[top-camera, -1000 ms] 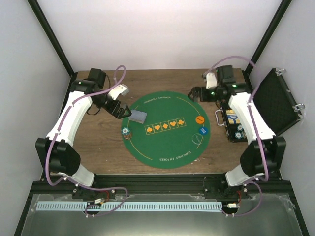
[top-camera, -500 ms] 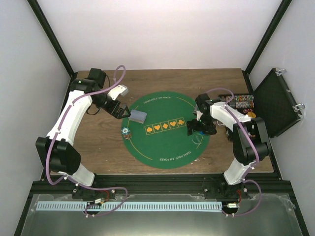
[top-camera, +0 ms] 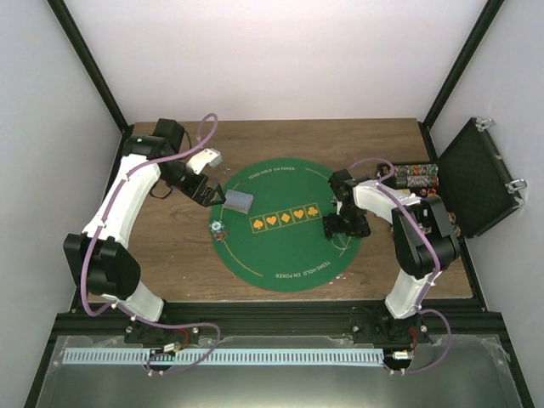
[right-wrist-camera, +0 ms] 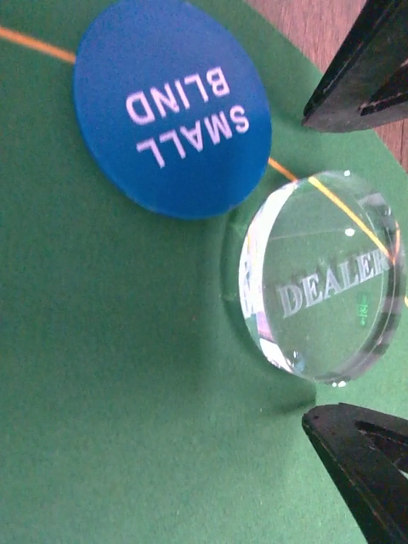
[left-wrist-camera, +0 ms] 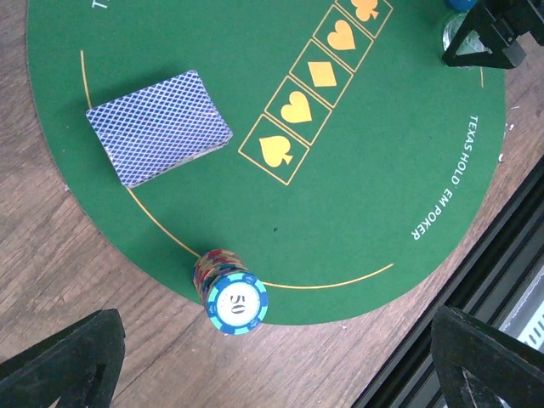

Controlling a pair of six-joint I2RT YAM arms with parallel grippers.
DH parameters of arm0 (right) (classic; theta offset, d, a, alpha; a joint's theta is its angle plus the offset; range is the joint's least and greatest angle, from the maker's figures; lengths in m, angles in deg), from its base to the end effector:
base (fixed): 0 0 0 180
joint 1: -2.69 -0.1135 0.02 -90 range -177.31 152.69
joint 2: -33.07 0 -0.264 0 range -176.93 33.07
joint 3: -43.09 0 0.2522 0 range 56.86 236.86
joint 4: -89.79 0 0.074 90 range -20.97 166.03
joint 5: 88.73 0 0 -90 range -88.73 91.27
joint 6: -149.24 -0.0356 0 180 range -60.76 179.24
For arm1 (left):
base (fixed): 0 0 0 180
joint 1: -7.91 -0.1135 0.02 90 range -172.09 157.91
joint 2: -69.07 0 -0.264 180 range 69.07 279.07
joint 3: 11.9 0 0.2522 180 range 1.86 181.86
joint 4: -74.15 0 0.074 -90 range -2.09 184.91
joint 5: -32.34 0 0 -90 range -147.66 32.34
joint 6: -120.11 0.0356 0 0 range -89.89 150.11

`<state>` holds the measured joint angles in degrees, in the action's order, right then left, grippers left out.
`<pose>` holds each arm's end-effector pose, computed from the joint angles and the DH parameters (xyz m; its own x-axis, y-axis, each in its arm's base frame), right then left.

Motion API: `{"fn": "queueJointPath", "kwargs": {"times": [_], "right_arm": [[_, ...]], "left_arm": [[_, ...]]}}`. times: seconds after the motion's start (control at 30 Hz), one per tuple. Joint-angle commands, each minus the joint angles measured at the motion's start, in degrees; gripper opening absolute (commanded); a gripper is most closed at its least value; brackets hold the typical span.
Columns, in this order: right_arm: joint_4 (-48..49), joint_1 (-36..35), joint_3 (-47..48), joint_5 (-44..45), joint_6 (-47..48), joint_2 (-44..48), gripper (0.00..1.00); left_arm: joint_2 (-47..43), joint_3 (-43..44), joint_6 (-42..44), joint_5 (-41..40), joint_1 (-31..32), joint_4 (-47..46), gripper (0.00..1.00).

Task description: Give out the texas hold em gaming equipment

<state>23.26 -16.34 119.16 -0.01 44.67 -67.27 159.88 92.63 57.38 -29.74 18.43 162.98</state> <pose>0.2793 0.0972 0.1600 -0.9968 -0.0778 0.0191 -0.0774 0.9968 0.0181 0.2878 -0.0704 0.3354 -0.7165 0.5448 -0.4357 0.6839 0.6718 -0.2845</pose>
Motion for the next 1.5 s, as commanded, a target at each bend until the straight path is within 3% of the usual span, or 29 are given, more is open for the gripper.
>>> {"fn": "queueJointPath", "kwargs": {"times": [0.0, 0.3, 0.4, 0.57, 0.77, 1.2, 1.47], "right_arm": [[0.52, -2.28, 0.55, 2.86, -1.67, -0.61, 0.87], [1.91, -2.33, -3.06, -0.30, -1.82, 0.40, 0.61], [1.35, -2.42, -2.90, 0.02, -1.79, 0.64, 0.46], [-0.73, -2.42, -0.07, -0.76, -1.37, 2.29, 0.20], [-5.13, -3.72, 6.94, -3.68, 0.71, 5.29, 0.04], [-11.42, -25.93, 14.88, -6.67, 0.76, 3.39, 0.01], [-12.23, -32.88, 12.60, -7.85, -0.84, 1.25, 0.01]], "left_arm": [[-0.02, 2.17, 0.77, 0.63, 0.00, 1.42, 1.00], [-0.13, 2.56, 0.79, 0.21, -0.06, 1.81, 1.00], [-0.19, 2.67, 0.87, 0.13, -0.12, 1.88, 1.00], [-0.27, 2.78, 1.00, 0.17, -0.11, 1.99, 1.00], [-0.67, 2.84, 0.86, 0.27, -0.35, 1.92, 1.00], [-2.27, 2.36, 0.40, 0.52, -1.98, 1.42, 1.00], [-2.81, 2.05, 0.25, 0.73, -2.59, 1.24, 1.00]]}}
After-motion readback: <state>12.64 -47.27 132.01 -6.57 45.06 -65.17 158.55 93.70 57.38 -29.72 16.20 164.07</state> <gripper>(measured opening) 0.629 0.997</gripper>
